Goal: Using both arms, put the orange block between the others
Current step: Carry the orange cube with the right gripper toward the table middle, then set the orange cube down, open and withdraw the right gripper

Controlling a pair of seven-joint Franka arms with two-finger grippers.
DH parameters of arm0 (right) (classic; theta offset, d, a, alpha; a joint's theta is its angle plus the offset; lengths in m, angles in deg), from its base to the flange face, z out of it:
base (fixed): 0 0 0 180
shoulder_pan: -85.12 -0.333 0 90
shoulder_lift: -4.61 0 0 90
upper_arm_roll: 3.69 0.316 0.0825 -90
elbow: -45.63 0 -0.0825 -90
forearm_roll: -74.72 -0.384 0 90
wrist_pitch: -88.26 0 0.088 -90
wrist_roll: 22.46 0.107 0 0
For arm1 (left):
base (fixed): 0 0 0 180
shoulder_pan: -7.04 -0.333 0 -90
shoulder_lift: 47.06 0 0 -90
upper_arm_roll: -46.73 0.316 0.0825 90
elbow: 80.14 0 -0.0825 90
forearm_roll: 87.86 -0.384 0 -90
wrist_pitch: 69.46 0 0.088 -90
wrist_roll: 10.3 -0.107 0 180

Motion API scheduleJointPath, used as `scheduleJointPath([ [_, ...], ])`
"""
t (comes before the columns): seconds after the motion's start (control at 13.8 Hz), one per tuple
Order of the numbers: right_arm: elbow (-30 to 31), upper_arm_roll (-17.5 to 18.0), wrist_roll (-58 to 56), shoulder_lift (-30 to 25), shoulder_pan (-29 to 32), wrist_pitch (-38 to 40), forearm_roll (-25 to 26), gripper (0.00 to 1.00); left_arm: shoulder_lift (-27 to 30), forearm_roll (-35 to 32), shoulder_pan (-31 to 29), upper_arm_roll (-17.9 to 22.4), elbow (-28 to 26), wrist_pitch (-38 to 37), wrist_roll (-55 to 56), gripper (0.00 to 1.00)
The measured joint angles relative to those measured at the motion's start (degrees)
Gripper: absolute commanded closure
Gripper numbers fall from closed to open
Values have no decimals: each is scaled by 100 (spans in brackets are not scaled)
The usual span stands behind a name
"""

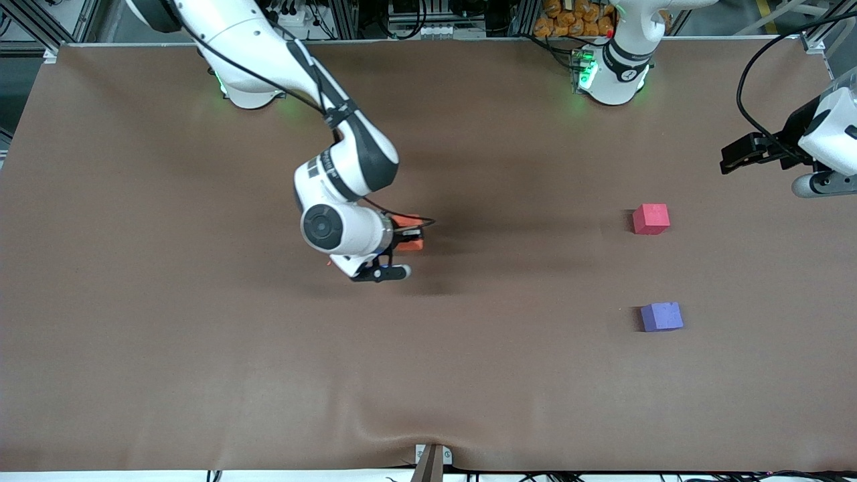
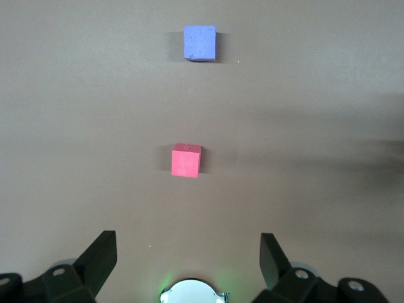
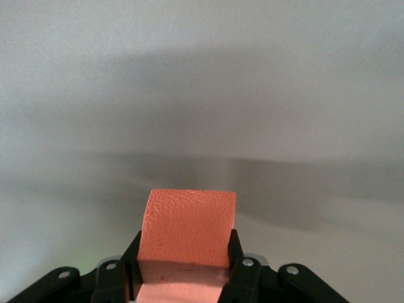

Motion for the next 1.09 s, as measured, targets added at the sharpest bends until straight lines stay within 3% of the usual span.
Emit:
scheduleJointPath([
  [0.29,9,-1,822,255,-434,-749,-174,59,0,0,0,0,0,0,0,0],
  [0.65,-33,-5,1050,537,-836,-1019,-344,49,0,0,0,0,-1,0,0,0],
  [0.72,-65,-5,1050,578,-865,-1033,-349,39,0,0,0,0,-1,0,0,0],
  [0.87,-105,-6,1050,641,-879,-1140,-356,5,0,0,0,0,-4,0,0,0],
  [0.94,-115,-7,1044,660,-883,-1220,-356,0,0,0,0,0,-5,0,0,0],
  [1.09,-131,-7,1043,664,-912,-1301,-356,0,0,0,0,0,-6,0,0,0],
])
